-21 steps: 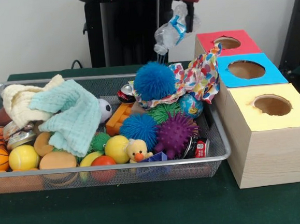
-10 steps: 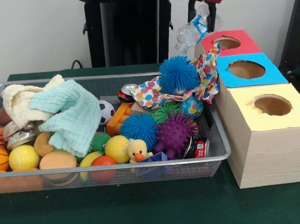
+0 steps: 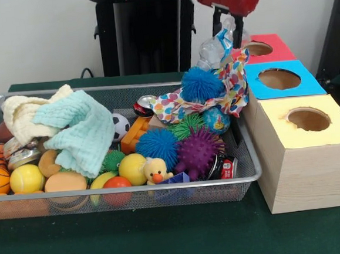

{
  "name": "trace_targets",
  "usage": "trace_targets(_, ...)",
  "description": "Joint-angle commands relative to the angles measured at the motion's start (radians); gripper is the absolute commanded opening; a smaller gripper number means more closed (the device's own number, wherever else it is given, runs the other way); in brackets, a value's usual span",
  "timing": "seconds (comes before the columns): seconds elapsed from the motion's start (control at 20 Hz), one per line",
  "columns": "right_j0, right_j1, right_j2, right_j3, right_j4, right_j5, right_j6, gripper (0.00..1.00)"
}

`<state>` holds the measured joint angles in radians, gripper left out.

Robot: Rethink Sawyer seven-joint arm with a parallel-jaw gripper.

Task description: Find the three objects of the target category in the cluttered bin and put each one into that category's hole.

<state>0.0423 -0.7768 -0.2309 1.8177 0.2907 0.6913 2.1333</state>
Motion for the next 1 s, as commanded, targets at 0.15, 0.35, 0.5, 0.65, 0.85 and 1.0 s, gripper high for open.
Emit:
trace_targets(0.15,-0.031,0.123,0.091,0.082,0.089,-0.254,0.235,0.0)
trace_targets(0.35,-0.024,0.175,0.125,0.088,0.13,-0.377,0.26,0.0)
trace_targets(0.5,-0.011,0.223,0.155,0.083,0.178,-0.46,0.296,0.0)
trace_targets(0.65,0.053,0.255,0.139,0.059,0.254,-0.478,0.366,0.0)
trace_targets(0.85,0.154,0.277,0.086,0.021,0.365,-0.435,0.444,0.0)
trace_targets(1.0,0.211,0.278,0.044,-0.001,0.418,-0.377,0.482,0.0)
